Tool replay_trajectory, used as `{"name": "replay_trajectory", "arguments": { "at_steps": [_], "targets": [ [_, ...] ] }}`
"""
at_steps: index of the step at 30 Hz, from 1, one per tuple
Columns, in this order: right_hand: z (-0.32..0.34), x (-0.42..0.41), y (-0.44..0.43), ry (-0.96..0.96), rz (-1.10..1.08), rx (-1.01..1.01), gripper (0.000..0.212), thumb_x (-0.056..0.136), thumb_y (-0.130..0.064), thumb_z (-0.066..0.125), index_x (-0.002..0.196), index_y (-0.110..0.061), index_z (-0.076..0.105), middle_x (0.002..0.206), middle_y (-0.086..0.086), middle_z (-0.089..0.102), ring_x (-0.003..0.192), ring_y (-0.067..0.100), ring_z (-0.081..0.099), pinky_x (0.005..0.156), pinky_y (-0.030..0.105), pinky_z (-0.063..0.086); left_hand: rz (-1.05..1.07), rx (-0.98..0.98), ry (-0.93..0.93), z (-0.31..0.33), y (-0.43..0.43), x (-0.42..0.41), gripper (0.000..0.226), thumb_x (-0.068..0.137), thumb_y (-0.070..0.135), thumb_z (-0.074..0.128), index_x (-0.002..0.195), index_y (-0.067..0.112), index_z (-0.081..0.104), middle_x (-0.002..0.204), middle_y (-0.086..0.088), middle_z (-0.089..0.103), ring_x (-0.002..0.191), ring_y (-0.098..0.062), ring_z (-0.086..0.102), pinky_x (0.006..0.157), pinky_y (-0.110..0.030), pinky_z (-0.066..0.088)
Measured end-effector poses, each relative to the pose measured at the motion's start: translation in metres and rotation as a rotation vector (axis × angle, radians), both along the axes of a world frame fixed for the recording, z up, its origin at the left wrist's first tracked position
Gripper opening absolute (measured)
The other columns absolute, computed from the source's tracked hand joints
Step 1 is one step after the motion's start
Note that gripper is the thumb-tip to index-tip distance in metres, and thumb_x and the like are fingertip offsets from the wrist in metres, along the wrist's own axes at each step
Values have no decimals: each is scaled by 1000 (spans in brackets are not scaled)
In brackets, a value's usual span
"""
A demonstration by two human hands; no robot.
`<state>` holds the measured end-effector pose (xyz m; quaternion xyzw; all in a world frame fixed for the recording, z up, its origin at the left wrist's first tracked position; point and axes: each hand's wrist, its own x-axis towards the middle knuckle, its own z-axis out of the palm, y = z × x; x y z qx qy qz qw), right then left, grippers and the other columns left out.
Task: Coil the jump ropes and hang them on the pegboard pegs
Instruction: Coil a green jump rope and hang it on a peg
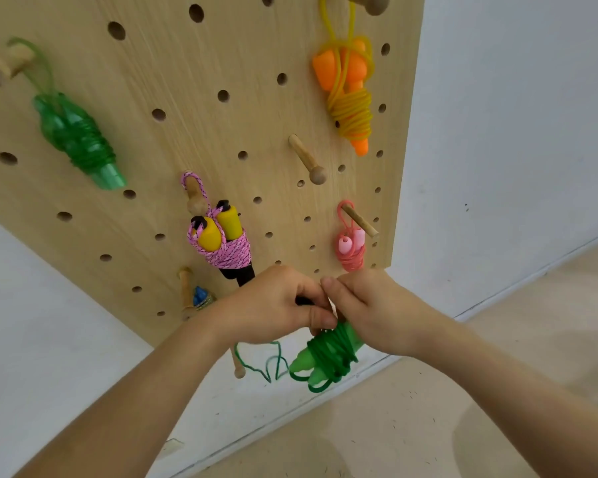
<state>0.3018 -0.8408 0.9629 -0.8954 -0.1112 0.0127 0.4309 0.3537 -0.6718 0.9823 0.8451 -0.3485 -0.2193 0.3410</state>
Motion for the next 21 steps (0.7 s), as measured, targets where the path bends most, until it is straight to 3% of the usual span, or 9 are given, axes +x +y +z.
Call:
{"name": "replay_trajectory", "arguments": {
  "at_steps": [3,5,6,9,11,13,16,18,21],
  "targets": [
    [5,4,-3,74,-13,168,56,102,-33,38,66,8,48,53,12,43,41,15,37,40,24,35,87,-182,256,-4,-1,4,10,81,20,73,71,19,74,66,-4,68,60,-16,58,60,-23,45],
    [11,6,-9,111,-36,333,58,102,-35,38,60,3,49,46,12,43,34,20,40,35,23,35,195,-299,336,-11,-1,4,15,78,27,73,67,17,75,68,-11,69,60,-20,59,59,-27,47],
    [15,7,-11,118,-57,426,58,102,-36,38,57,-2,48,41,12,42,32,22,40,35,22,34,263,-343,352,-15,-1,2,18,79,25,70,63,18,76,66,-6,70,58,-16,62,60,-26,48],
    [13,11,-8,142,-189,645,54,102,-37,40,60,-4,46,44,12,42,33,22,42,37,22,33,521,-388,362,-34,-10,-14,56,93,-10,46,54,22,69,45,13,61,42,2,56,55,-17,46],
    [4,15,-2,217,-336,772,45,101,-41,44,73,-5,50,53,11,43,38,22,43,40,24,34,581,-488,433,-48,-21,-29,41,96,-10,37,69,13,56,43,6,55,33,-5,42,40,-15,36],
    [-8,19,3,228,-437,790,41,101,-42,43,78,-9,49,55,10,43,39,21,43,38,23,33,622,-613,490,-64,-29,-37,25,98,-1,40,79,5,53,50,-2,52,36,-10,30,39,-17,28],
    [-22,22,6,163,-526,751,50,101,-44,41,64,-11,43,48,9,41,35,21,42,34,20,31,713,-539,331,-82,-32,-46,17,99,17,49,91,15,63,54,1,53,45,-12,35,46,-21,30],
    [-30,26,8,131,-588,750,53,101,-44,42,59,-11,39,47,9,39,37,22,42,36,22,30,668,-379,37,-86,-32,-54,15,98,24,50,99,25,65,56,6,56,48,-8,43,51,-24,35],
    [-36,34,10,43,-654,666,52,100,-44,41,57,-15,38,50,7,40,47,25,43,46,35,36,494,76,-479,-81,-28,-62,24,94,32,54,117,27,60,67,4,64,59,-14,58,55,-30,40]
  ]
}}
